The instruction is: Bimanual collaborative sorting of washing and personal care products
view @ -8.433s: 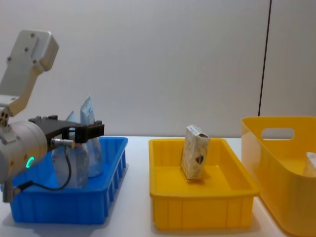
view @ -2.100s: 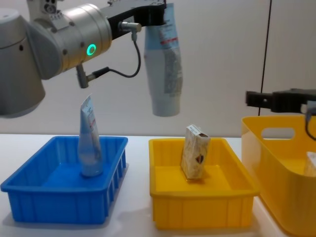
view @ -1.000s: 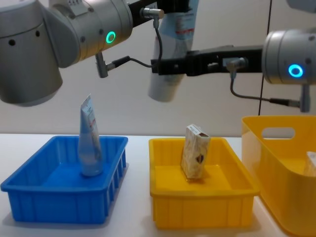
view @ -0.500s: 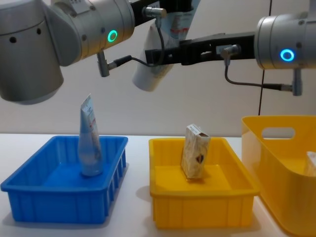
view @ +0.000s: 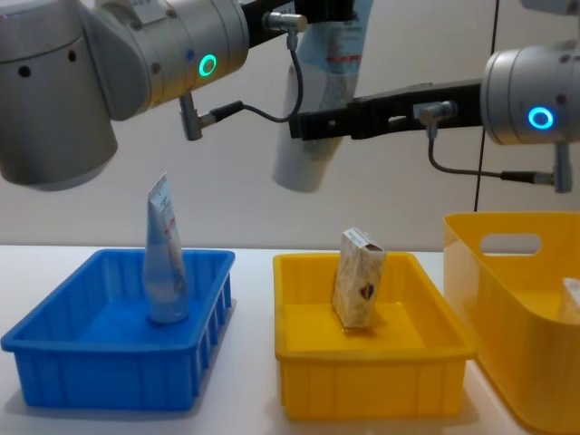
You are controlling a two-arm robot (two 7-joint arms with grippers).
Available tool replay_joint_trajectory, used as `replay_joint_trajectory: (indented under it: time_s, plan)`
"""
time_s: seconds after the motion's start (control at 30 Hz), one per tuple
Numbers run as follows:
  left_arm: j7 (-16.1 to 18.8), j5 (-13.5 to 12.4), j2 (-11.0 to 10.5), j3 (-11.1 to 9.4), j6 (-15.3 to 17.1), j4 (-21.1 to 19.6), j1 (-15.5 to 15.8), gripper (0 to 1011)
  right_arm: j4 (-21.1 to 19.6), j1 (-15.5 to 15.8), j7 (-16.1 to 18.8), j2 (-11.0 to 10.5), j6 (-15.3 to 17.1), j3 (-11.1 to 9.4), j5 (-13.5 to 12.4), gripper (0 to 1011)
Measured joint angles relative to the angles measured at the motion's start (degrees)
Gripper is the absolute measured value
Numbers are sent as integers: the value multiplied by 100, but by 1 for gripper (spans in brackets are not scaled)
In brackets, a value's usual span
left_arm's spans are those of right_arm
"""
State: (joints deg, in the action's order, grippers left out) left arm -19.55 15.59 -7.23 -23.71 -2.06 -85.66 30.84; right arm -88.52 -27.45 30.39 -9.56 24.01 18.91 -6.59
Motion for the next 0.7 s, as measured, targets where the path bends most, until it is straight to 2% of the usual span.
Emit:
replay_joint_trajectory:
  time_s: [0.17, 0.5, 0.7]
  plan:
    - [-1, 1, -2, -5, 3, 0, 2, 0, -23, 45, -43, -24, -62, -15, -21, 1004]
    - [-1, 1, -5, -6, 6, -1, 3, 0, 93, 30, -36, -75, -563, -21, -73, 1004]
    - [1, 0, -4, -6, 6, 0, 3, 0, 296, -69, 42, -78, -822, -21, -138, 906]
